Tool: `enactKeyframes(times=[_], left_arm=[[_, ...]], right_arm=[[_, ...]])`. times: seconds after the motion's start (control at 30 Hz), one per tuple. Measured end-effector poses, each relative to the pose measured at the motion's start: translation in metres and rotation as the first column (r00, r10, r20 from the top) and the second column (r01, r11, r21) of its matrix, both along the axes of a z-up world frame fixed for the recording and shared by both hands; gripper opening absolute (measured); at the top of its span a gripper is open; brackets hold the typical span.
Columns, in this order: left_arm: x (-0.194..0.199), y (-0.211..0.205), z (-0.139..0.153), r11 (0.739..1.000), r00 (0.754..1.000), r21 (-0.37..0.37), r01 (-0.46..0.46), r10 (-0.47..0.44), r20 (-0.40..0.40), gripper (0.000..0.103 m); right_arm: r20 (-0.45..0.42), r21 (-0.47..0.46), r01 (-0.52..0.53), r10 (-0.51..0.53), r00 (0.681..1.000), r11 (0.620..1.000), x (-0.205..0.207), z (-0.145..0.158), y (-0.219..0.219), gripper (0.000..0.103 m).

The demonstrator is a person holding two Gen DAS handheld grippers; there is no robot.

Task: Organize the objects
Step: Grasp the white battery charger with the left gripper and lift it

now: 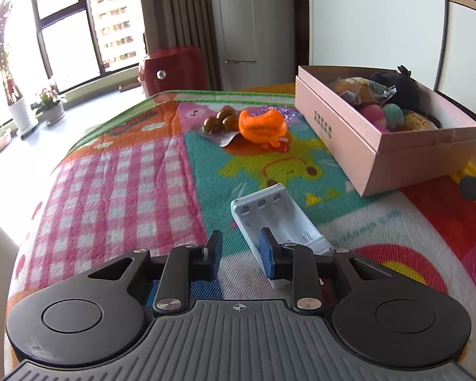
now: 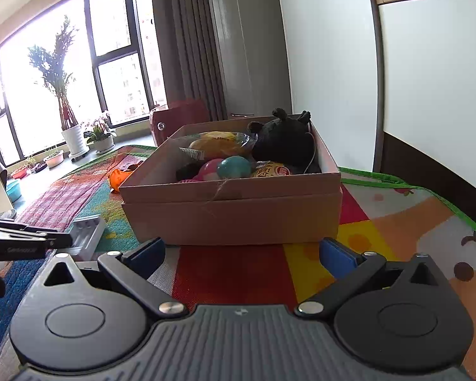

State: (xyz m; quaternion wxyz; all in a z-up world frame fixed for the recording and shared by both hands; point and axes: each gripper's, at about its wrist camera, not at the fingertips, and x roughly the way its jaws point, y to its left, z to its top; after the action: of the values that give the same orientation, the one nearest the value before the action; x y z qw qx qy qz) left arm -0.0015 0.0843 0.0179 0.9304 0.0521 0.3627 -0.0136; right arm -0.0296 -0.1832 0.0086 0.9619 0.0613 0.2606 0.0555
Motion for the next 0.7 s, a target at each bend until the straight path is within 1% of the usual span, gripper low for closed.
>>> enactKeyframes(times=[0.1, 0.23, 0.37, 0.4, 0.47, 0.53, 0.63, 0.7], left_arm=[[-0.015, 0.014, 0.0, 0.999, 1.0, -0.042, 0.005, -0.005, -0.001, 0.03], [-0.021, 0.028, -0.002, 0.988, 1.0, -0.151, 0.016, -0.016, -0.001, 0.028], [-0.015, 0.039, -0.006, 0.961, 1.0, -0.277, -0.007, 0.003, -0.015, 0.029], [-0.014, 0.039, -0.006, 0.957, 1.0, -0.291, -0.012, 0.007, -0.018, 0.029], [-0.01, 0.034, -0.006, 0.956, 1.0, -0.293, -0.007, 0.001, -0.021, 0.029], [-0.006, 0.029, -0.006, 0.954, 1.0, -0.299, -0.005, -0.002, -0.024, 0.033], [-0.001, 0.023, -0.006, 0.947, 0.999, -0.321, 0.001, -0.013, -0.035, 0.033], [0.002, 0.018, -0.006, 0.948, 0.999, -0.318, 0.005, -0.017, -0.035, 0.034]], right_arm=[[-0.003, 0.002, 0.001, -0.001, 1.0, 1.0, 0.0, 0.0, 0.0, 0.103], [-0.01, -0.005, -0.001, 0.001, 1.0, 1.0, 0.001, -0.001, 0.001, 0.103], [-0.017, -0.003, -0.001, 0.001, 1.0, 1.0, 0.002, -0.001, 0.0, 0.103], [-0.019, -0.002, -0.001, 0.001, 1.0, 1.0, 0.002, -0.001, 0.0, 0.103], [-0.02, -0.003, -0.002, 0.002, 1.0, 1.0, 0.003, -0.001, 0.0, 0.103], [-0.023, -0.004, -0.004, 0.004, 1.0, 1.0, 0.003, -0.001, 0.001, 0.103], [-0.025, -0.001, -0.006, 0.006, 1.0, 1.0, 0.003, -0.002, 0.001, 0.103], [-0.025, 0.002, -0.009, 0.009, 1.0, 1.0, 0.003, -0.002, 0.001, 0.103]])
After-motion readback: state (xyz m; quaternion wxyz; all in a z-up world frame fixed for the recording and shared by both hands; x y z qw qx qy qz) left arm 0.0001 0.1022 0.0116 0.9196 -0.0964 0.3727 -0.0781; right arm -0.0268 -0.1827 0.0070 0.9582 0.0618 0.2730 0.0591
